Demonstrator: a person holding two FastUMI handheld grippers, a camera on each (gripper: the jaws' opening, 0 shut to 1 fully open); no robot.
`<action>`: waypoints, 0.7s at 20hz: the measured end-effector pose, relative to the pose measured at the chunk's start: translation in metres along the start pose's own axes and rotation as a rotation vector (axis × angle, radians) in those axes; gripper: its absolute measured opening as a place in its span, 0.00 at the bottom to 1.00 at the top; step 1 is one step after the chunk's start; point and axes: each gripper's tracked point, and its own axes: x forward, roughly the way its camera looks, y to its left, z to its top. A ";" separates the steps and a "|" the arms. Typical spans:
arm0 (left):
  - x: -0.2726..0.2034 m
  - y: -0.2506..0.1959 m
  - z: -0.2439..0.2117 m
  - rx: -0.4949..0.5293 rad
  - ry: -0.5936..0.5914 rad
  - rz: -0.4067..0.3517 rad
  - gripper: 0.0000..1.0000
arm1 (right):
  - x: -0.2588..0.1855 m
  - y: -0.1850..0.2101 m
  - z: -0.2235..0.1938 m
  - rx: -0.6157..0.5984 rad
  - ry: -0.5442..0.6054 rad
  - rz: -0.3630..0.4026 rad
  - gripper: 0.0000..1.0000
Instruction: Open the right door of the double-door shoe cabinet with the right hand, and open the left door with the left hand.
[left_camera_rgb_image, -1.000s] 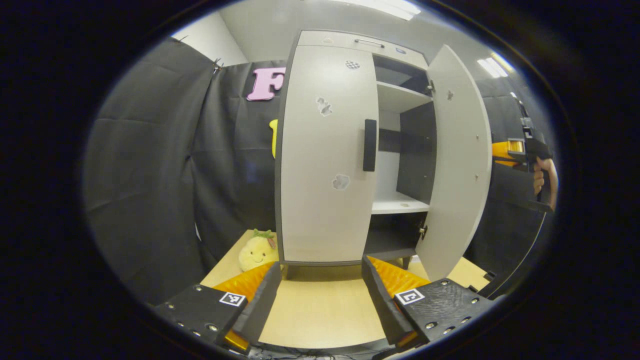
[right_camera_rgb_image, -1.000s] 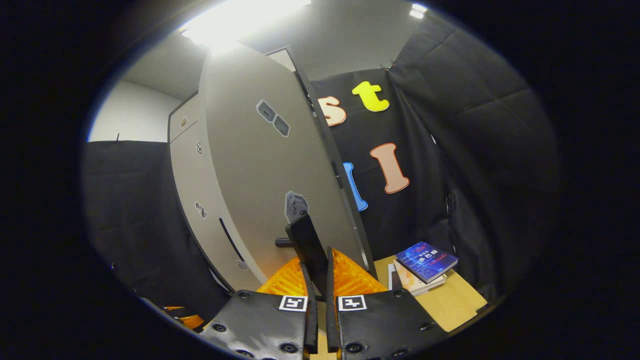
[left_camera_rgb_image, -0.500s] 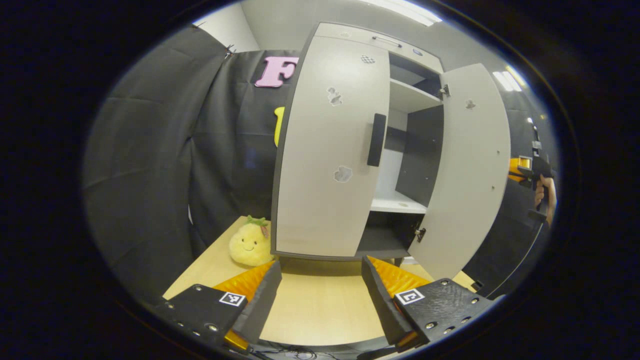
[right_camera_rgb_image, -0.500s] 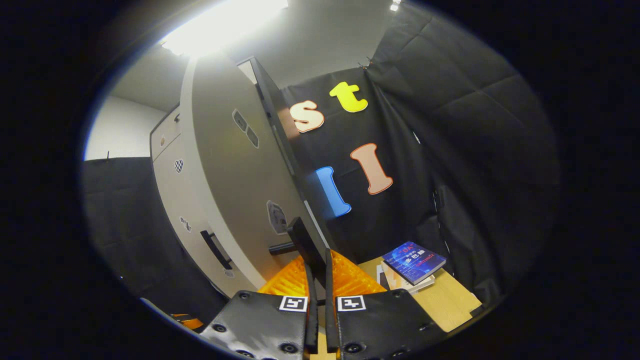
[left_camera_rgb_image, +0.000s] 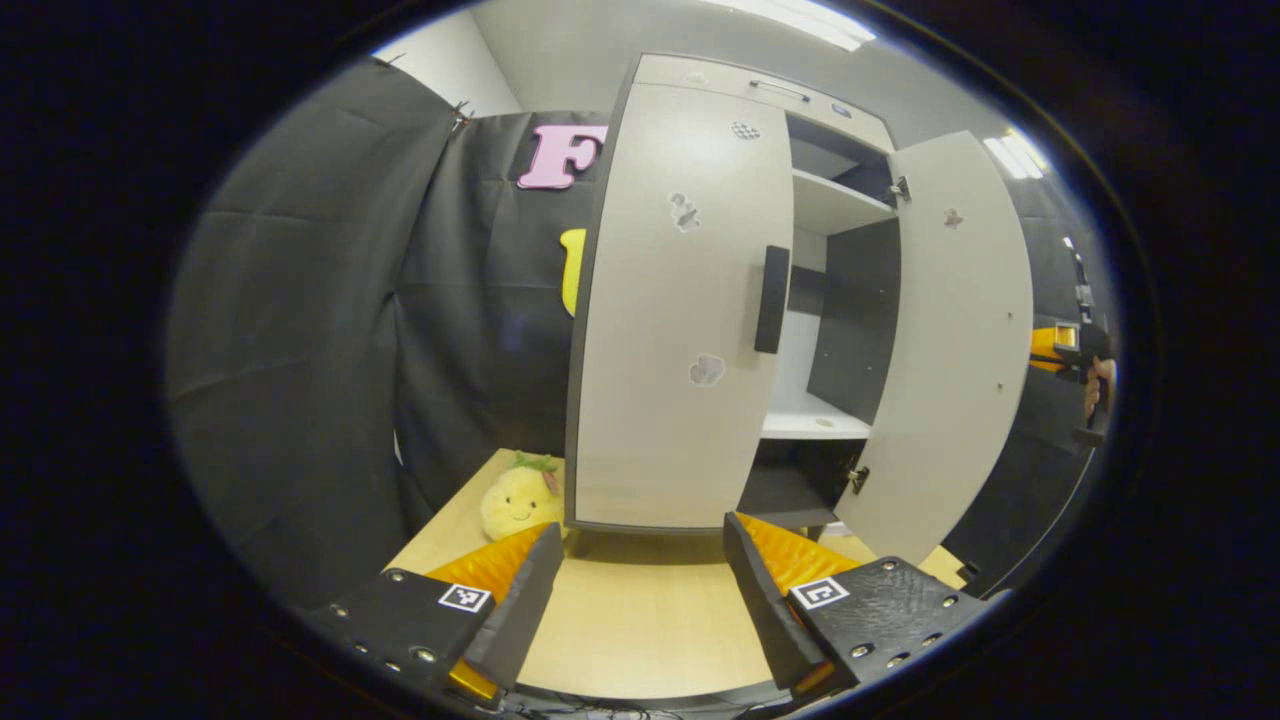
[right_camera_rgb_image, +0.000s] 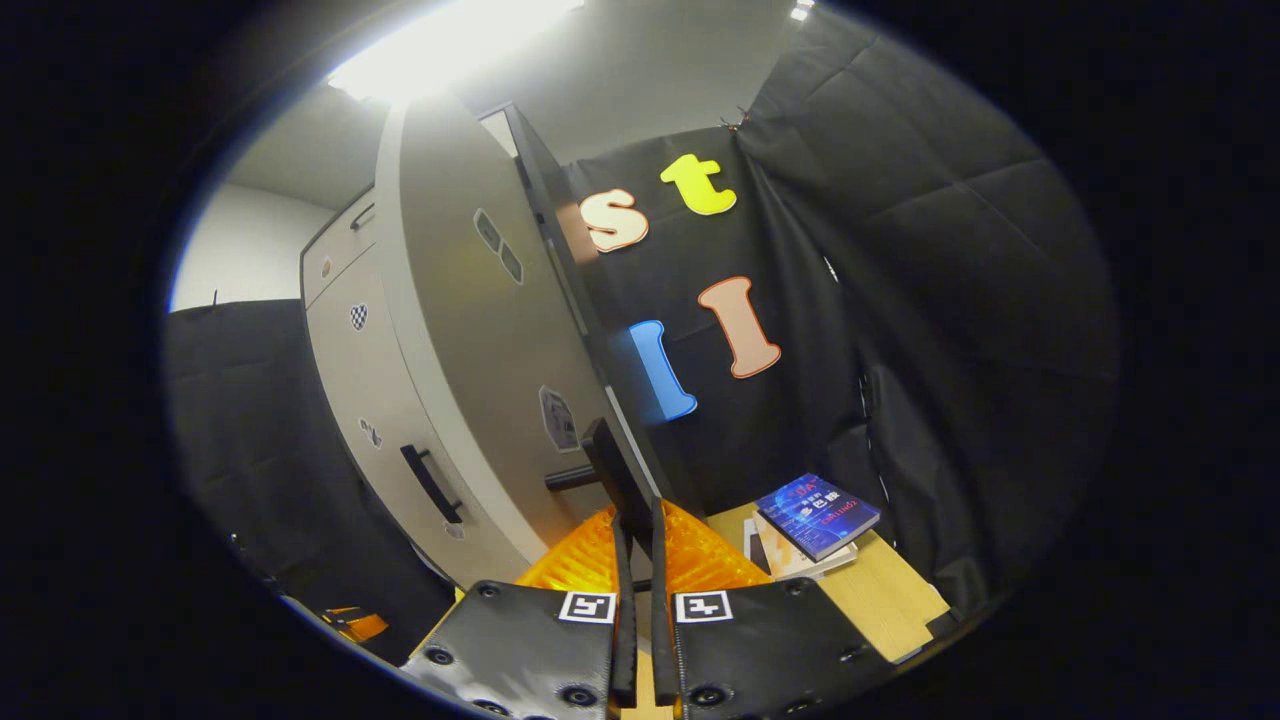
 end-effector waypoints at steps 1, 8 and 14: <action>0.003 0.003 0.000 0.003 -0.005 -0.003 0.93 | -0.011 0.001 -0.004 -0.017 0.024 -0.006 0.08; 0.035 0.004 0.024 0.005 -0.048 -0.006 0.93 | -0.082 -0.048 0.011 -0.053 -0.021 -0.202 0.03; 0.077 -0.023 0.084 0.018 -0.145 -0.035 0.92 | -0.088 -0.126 0.024 -0.097 -0.071 -0.394 0.81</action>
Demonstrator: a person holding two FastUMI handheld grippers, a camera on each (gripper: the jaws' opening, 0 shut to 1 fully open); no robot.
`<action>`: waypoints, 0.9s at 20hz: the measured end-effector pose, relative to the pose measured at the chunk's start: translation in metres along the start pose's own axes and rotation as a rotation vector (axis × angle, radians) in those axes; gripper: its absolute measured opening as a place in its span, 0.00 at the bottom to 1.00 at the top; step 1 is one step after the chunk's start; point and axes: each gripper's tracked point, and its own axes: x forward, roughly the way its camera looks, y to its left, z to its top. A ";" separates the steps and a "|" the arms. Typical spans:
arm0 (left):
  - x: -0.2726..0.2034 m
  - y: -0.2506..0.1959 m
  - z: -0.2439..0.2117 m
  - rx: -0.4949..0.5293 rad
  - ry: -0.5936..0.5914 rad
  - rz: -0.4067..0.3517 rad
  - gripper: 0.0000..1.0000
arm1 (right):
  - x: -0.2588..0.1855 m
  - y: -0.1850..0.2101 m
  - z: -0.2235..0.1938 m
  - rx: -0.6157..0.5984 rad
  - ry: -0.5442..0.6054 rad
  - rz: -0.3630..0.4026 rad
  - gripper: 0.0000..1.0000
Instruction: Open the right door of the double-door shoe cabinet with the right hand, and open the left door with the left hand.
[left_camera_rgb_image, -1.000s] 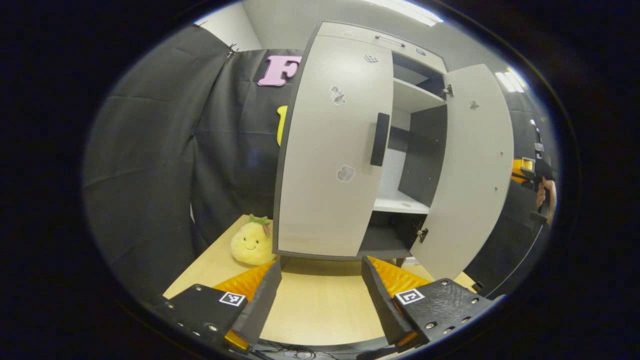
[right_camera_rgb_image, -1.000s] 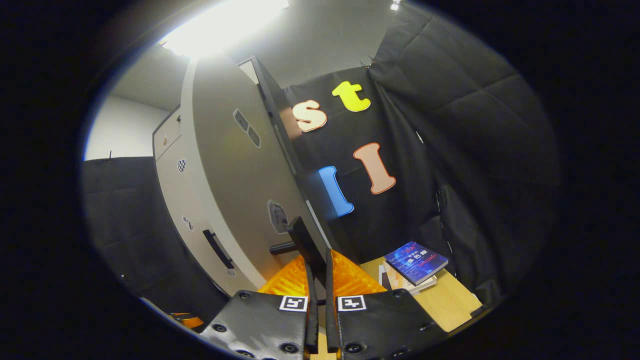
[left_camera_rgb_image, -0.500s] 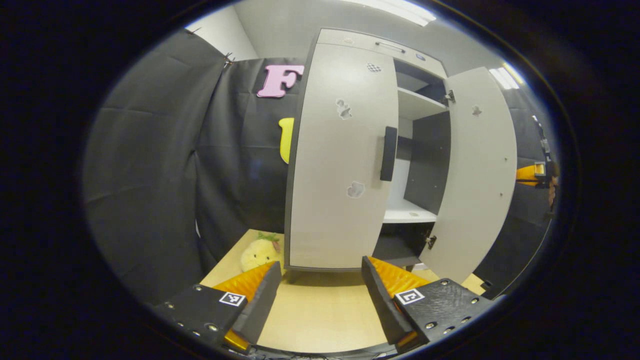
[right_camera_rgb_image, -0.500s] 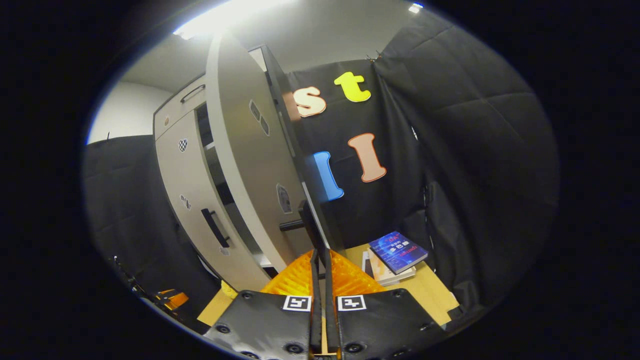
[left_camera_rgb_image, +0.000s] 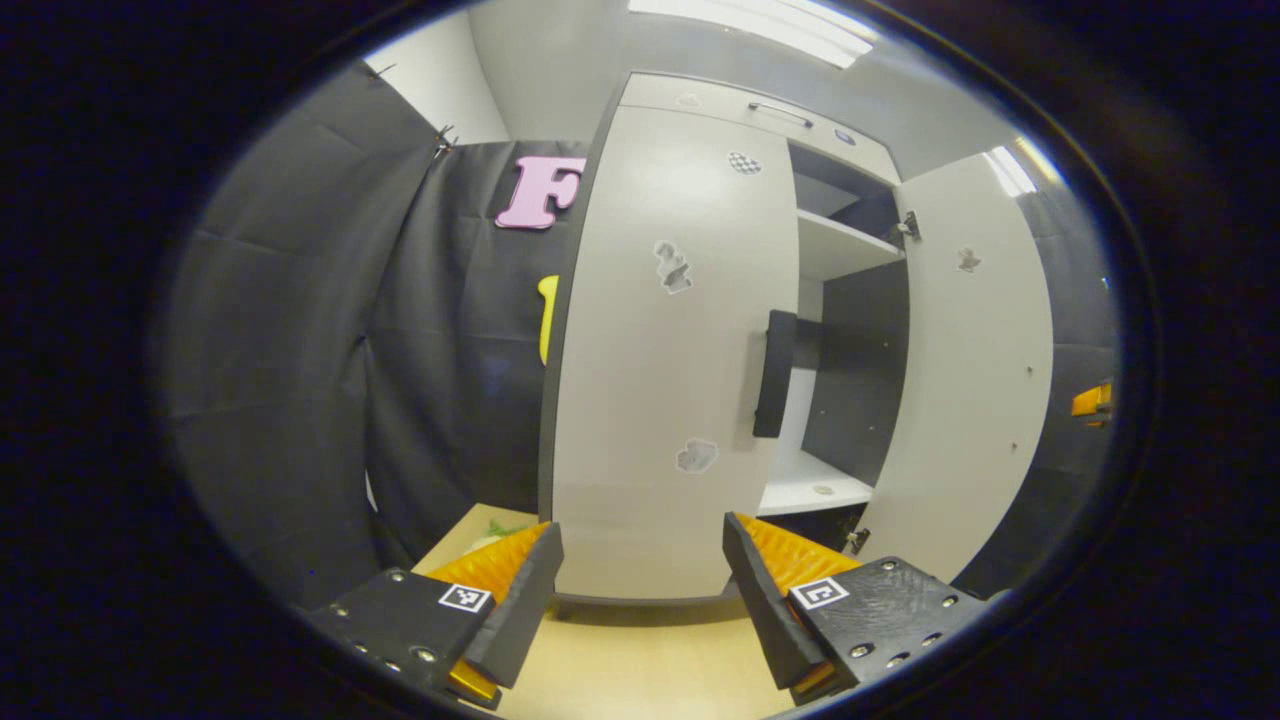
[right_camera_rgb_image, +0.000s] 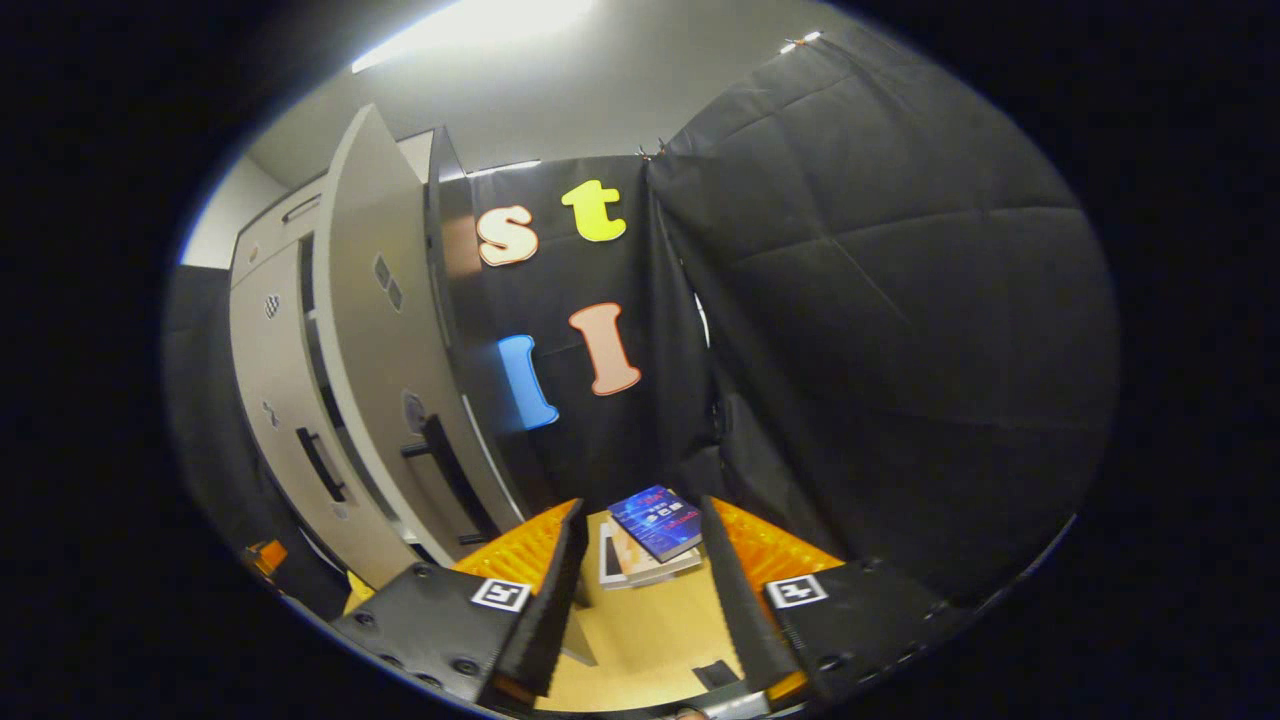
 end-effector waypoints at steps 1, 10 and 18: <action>0.008 -0.007 0.007 0.008 -0.012 -0.003 0.92 | 0.010 -0.006 0.003 0.005 -0.012 -0.010 1.00; 0.085 -0.076 0.072 -0.014 -0.117 -0.031 0.92 | 0.086 -0.041 0.033 -0.021 -0.115 -0.036 0.98; 0.140 -0.123 0.095 0.096 -0.143 -0.025 0.92 | 0.148 -0.046 0.024 -0.075 -0.093 0.007 0.98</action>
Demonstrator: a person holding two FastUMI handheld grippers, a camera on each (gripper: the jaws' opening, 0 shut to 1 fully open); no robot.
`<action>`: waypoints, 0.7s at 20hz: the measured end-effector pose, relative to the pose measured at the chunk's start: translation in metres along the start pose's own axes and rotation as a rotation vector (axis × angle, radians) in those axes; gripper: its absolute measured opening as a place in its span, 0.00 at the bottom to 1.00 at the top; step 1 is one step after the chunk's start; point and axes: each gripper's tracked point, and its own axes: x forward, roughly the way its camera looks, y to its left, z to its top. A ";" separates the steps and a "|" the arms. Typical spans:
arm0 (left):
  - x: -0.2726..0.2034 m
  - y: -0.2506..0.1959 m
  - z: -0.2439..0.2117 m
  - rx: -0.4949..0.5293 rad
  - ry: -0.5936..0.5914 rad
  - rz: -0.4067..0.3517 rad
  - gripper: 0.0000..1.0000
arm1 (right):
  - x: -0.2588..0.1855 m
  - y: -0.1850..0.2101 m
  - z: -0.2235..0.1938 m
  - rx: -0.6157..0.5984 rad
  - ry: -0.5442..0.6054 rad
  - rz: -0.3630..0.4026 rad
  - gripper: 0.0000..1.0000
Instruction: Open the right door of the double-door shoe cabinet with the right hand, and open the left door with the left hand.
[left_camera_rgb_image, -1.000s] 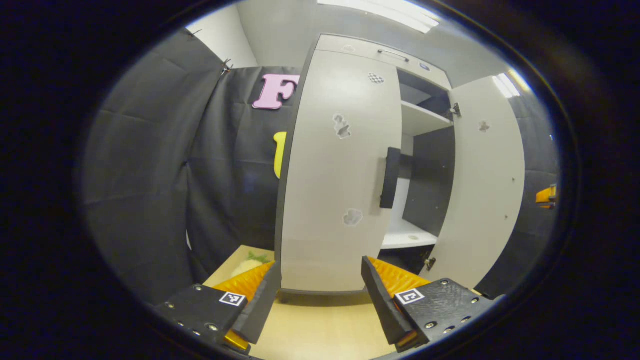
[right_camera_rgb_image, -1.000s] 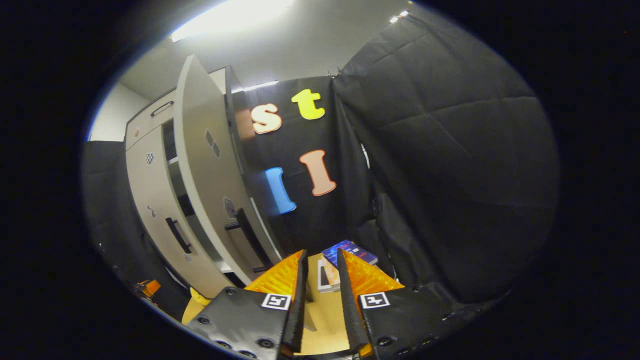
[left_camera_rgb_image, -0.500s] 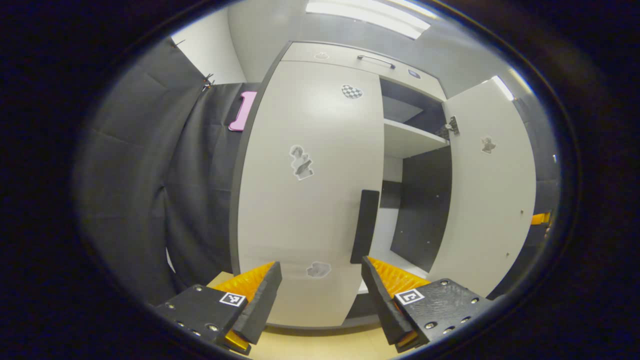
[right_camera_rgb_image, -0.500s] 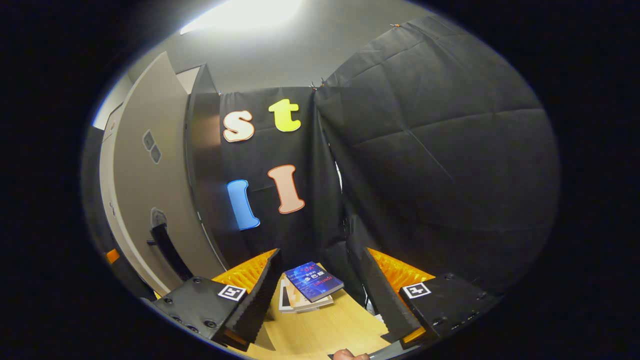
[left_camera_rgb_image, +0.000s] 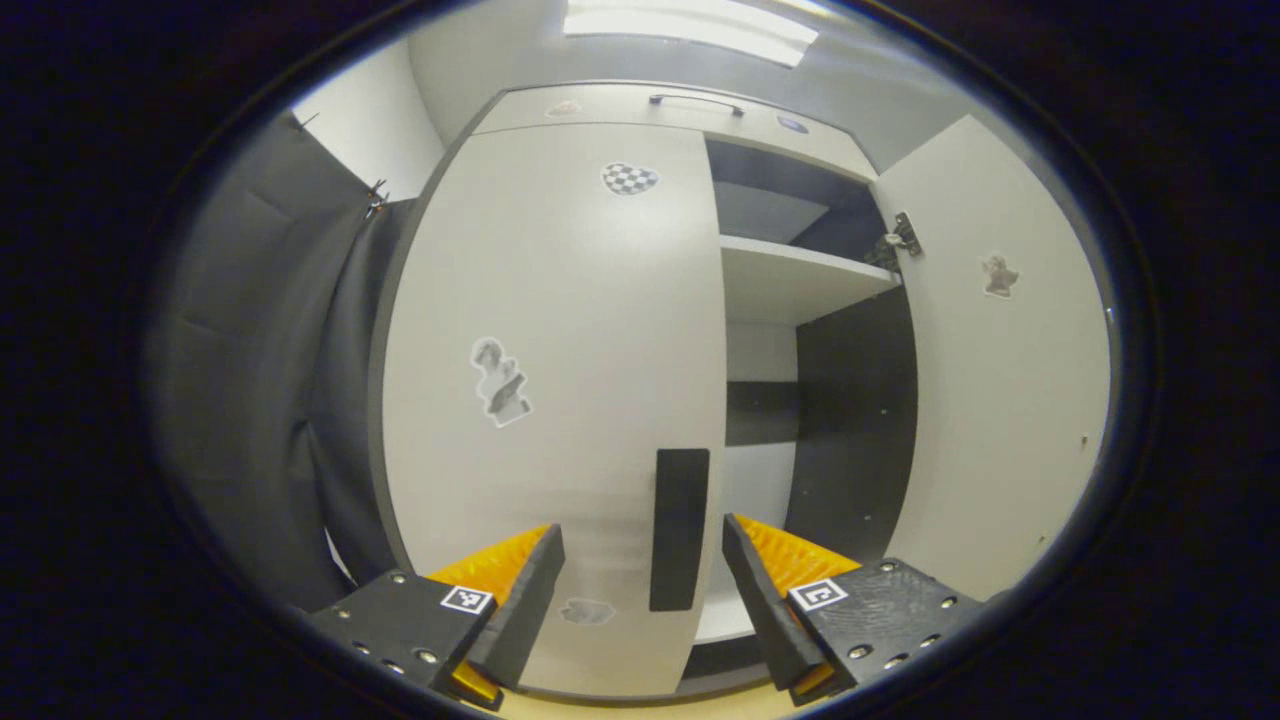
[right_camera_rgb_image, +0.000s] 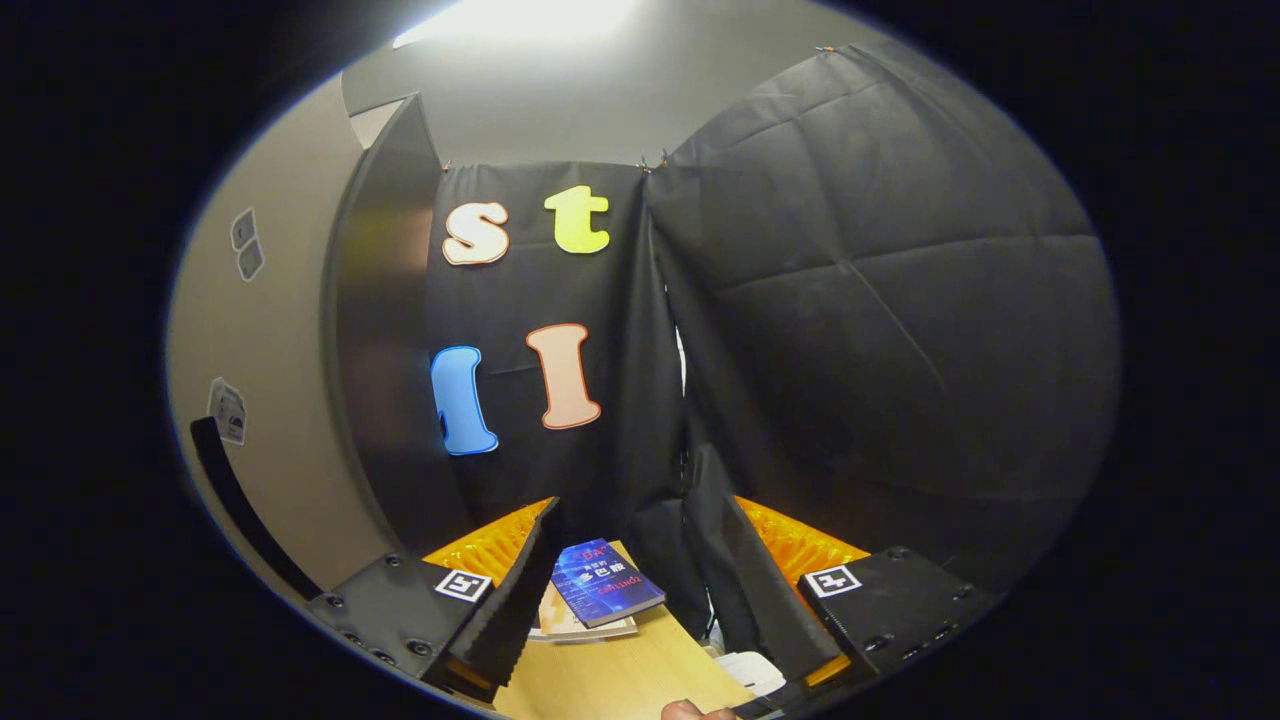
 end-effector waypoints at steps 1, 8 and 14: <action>0.005 -0.005 0.000 0.003 -0.002 0.003 0.81 | 0.009 -0.002 -0.004 0.003 0.012 0.009 0.98; 0.040 -0.009 -0.011 -0.018 0.024 0.085 0.72 | 0.069 -0.002 -0.011 -0.001 0.035 0.071 0.98; 0.043 -0.008 -0.013 0.002 0.049 0.136 0.28 | 0.092 0.001 -0.006 0.087 0.002 0.110 1.00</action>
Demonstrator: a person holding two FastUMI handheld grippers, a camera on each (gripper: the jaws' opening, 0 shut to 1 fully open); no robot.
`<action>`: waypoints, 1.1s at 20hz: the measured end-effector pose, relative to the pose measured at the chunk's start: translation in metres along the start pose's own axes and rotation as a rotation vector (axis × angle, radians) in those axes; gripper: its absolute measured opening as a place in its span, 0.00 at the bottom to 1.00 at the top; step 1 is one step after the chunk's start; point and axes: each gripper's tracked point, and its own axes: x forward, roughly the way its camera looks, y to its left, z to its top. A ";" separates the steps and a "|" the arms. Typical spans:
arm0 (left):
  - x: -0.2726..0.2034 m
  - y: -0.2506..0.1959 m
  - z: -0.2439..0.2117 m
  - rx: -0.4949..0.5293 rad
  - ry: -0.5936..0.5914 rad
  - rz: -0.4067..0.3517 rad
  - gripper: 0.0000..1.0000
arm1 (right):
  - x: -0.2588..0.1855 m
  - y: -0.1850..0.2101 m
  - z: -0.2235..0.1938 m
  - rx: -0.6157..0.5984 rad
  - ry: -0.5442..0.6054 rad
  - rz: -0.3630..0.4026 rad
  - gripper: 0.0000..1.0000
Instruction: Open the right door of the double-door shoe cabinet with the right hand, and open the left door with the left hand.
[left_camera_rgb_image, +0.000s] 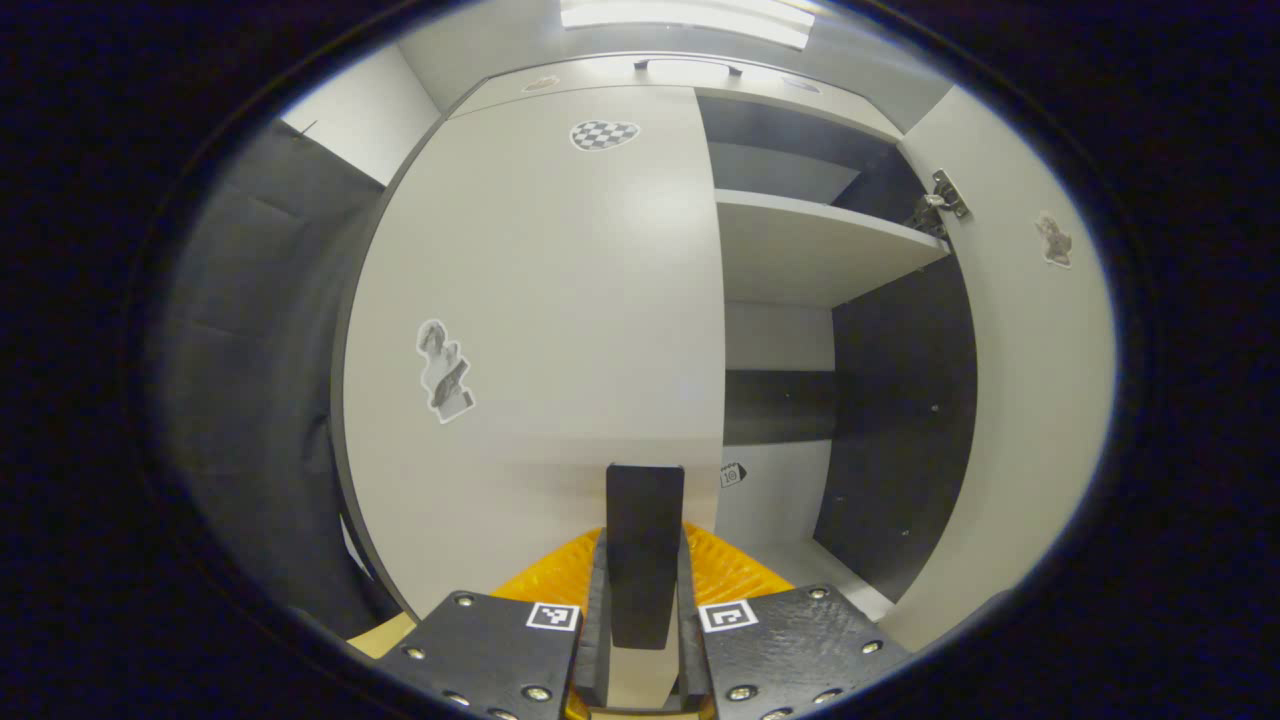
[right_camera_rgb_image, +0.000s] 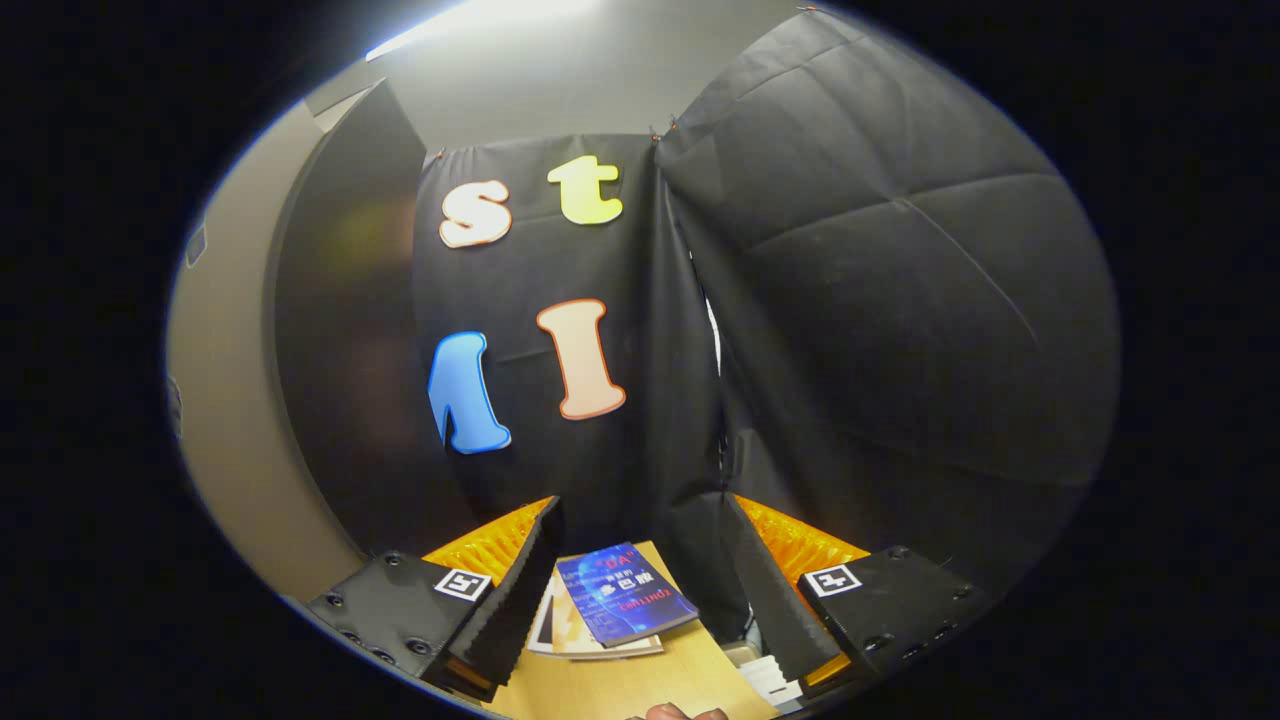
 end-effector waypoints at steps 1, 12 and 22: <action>0.000 0.000 -0.001 -0.010 0.002 0.003 0.28 | 0.003 -0.001 0.001 0.018 -0.013 0.006 0.98; 0.000 0.001 -0.004 -0.005 0.021 -0.007 0.03 | 0.004 0.014 -0.018 -0.018 0.033 0.050 0.98; -0.011 0.005 -0.005 -0.029 -0.002 -0.079 0.03 | -0.041 0.026 -0.018 -0.022 0.033 0.022 0.98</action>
